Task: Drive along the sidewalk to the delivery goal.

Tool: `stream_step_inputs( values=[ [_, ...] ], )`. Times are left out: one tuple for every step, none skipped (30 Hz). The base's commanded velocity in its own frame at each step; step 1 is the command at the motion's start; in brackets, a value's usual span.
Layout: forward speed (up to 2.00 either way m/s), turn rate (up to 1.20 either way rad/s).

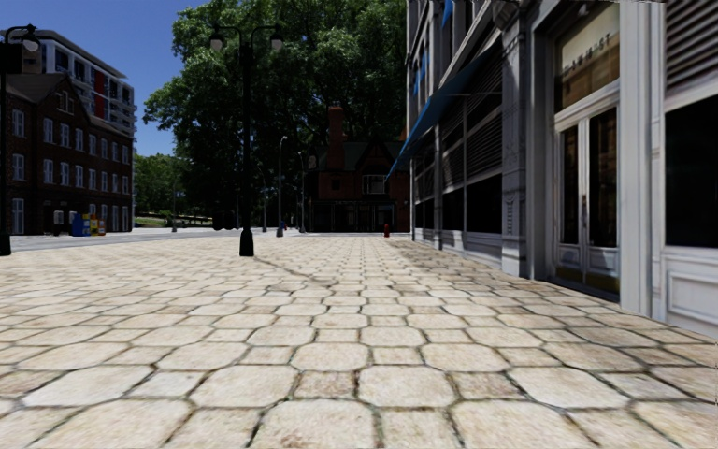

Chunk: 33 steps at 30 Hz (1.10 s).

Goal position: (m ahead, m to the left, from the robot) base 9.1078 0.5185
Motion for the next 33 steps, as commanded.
stream_step_inputs(
  values=[
    [2.0, 0.0],
    [2.0, 0.0],
    [2.0, 0.0],
    [2.0, 0.0],
    [2.0, 0.0],
    [2.0, 0.0],
    [2.0, 0.0],
    [2.0, 0.0],
    [2.0, 0.0],
    [2.0, 0.0],
    [2.0, 0.0],
    [2.0, 0.0],
    [2.0, 0.0],
    [2.0, 0.0],
    [2.0, 0.0],
    [2.0, 0.0],
    [2.0, 0.0],
    [2.0, 0.0],
    [2.0, 0.0],
    [2.0, 0.0],
    [2.0, 0.0],
    [2.0, 0.0],
    [2.0, 0.0],
    [2.0, 0.0],
    [2.0, 0.0],
    [2.0, 0.0],
    [2.0, 0.0],
    [2.0, 0.0],
    [2.0, 0.0],
    [2.0, 0.0],
    [2.0, 0.0],
    [2.0, 0.0],
    [2.0, 0.0]
  ],
)
